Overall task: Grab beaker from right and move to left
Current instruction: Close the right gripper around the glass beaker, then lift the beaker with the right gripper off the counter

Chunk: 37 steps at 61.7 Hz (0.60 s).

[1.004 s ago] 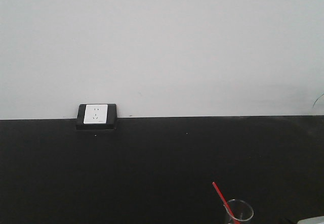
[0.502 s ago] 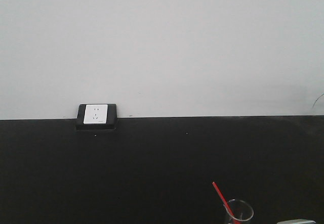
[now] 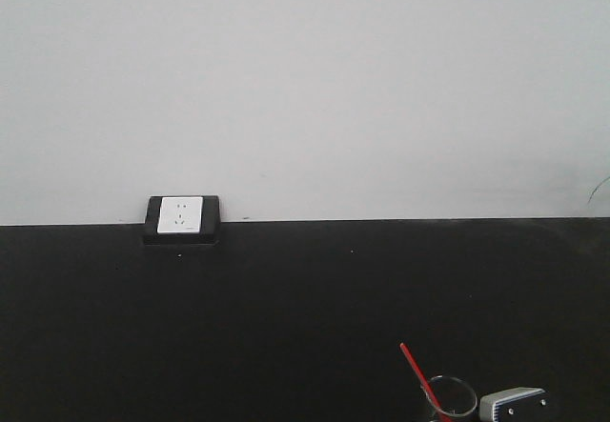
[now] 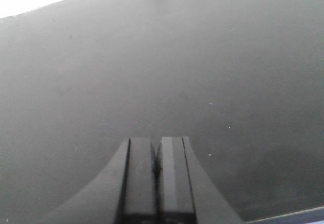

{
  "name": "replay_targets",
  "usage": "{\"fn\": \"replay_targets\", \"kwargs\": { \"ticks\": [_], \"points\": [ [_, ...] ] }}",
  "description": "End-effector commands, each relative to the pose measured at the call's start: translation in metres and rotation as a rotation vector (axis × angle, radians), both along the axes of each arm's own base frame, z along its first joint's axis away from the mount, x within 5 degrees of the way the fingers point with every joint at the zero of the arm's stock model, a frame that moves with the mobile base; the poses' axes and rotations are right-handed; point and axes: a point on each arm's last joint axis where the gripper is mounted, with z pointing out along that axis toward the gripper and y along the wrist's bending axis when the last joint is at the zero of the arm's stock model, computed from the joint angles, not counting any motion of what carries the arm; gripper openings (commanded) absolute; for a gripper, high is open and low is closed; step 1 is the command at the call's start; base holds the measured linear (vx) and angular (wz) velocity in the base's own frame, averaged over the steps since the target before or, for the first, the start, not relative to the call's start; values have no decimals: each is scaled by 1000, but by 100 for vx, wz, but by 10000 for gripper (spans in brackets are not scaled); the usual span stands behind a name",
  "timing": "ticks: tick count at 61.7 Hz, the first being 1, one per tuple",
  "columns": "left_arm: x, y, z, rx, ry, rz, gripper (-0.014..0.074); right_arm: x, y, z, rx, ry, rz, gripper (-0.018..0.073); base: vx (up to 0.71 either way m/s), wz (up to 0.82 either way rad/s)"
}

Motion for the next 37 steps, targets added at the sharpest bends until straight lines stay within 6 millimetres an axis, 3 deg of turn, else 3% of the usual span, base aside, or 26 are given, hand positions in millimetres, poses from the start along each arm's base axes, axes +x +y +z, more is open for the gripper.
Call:
{"fn": "replay_targets", "kwargs": {
  "ticks": [1,10,16,24,32,37],
  "points": [
    [2,-1,1,-1,-70,-8,-6,16,4,32,97,-255,20,585,0,0],
    [2,-1,1,-1,-70,-8,-6,26,5,33,98,-281,22,575,0,0],
    [2,-1,1,-1,-70,-8,-6,31,6,36,102,-298,21,513,0,0],
    [2,-1,1,-1,-70,-8,-6,31,6,36,125,-285,19,295,0,0],
    [2,-1,1,-1,-70,-8,-6,29,8,40,125,-297,55,-18,0,0],
    [2,-1,1,-1,-70,-8,-6,27,11,50,139,-314,84,-12,0,0]
  ]
}}
